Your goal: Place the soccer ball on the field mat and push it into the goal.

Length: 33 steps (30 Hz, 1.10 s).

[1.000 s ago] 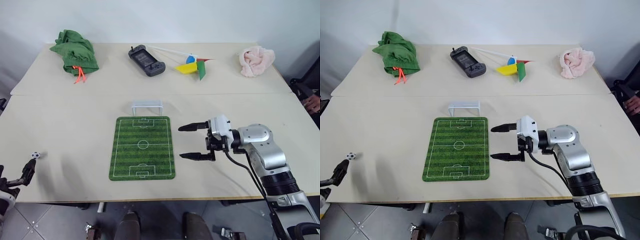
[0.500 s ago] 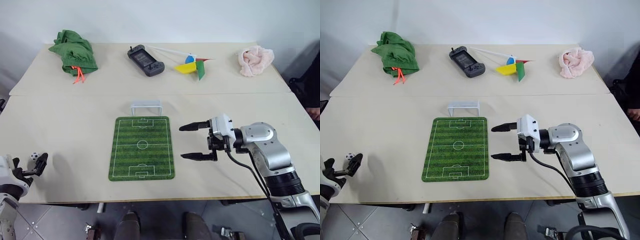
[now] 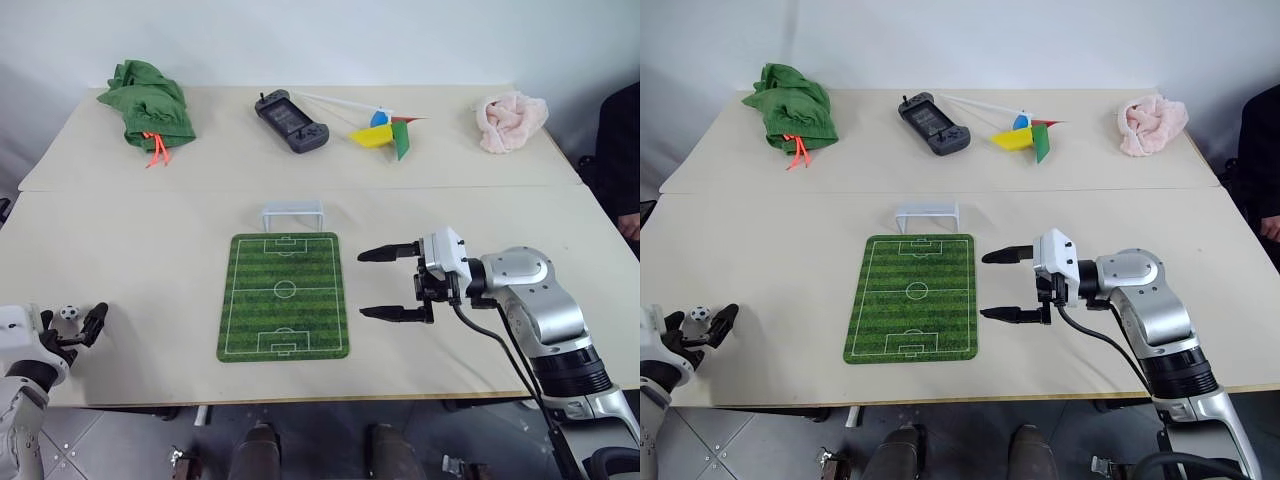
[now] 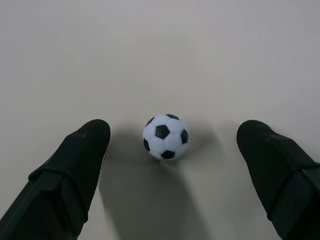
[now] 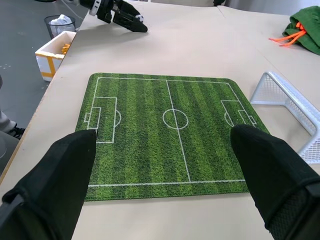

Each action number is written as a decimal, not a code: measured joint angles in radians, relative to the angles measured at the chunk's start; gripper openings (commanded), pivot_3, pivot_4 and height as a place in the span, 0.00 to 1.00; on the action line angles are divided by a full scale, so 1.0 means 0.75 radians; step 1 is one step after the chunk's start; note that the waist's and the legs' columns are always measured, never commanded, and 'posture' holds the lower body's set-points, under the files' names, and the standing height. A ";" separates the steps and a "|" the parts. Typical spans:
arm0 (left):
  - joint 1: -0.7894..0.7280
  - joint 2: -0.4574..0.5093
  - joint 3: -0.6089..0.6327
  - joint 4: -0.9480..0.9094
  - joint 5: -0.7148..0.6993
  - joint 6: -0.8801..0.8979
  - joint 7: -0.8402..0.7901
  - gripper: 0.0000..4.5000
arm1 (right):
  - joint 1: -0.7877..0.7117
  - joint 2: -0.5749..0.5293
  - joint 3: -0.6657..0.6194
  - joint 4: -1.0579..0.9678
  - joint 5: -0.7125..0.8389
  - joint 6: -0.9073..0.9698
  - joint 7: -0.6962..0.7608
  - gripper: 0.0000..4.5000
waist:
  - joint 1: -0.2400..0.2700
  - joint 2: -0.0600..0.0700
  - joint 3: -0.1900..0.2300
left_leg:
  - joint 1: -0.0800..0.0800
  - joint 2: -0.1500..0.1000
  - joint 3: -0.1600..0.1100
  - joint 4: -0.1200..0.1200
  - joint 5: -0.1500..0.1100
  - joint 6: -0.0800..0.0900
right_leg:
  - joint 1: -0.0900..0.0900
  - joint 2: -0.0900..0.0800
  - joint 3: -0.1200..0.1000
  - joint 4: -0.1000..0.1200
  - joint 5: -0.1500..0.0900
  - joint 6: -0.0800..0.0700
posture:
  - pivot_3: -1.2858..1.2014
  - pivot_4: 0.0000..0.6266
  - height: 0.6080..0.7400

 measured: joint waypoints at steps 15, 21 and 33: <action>-0.002 0.000 -0.016 0.008 0.002 -0.017 -0.017 0.20 | 0.000 0.000 0.000 0.000 0.003 0.001 -0.013 1.00 | -0.002 0.000 0.000 | 0.000 0.000 0.000 0.000 0.000 0.000 | 0.000 0.000 0.000 0.001 0.000 0.000 | 0.52 0.24 1.00; 0.003 0.000 -0.016 -0.004 -0.001 -0.005 -0.017 0.20 | 0.000 0.000 0.000 0.000 0.002 -0.001 -0.012 1.00 | -0.002 0.000 0.000 | 0.000 0.000 0.000 0.000 0.000 0.000 | 0.000 0.000 0.000 0.000 0.000 0.000 | 0.52 0.24 1.00; 0.022 0.219 -0.234 -0.289 -0.147 0.268 -0.363 0.20 | 0.087 -0.103 -0.042 -0.027 0.004 -0.024 -0.004 1.00 | 0.006 0.000 0.000 | 0.000 0.000 0.000 -0.001 0.000 0.000 | 0.000 0.000 0.000 -0.001 0.000 0.000 | 0.52 0.24 1.00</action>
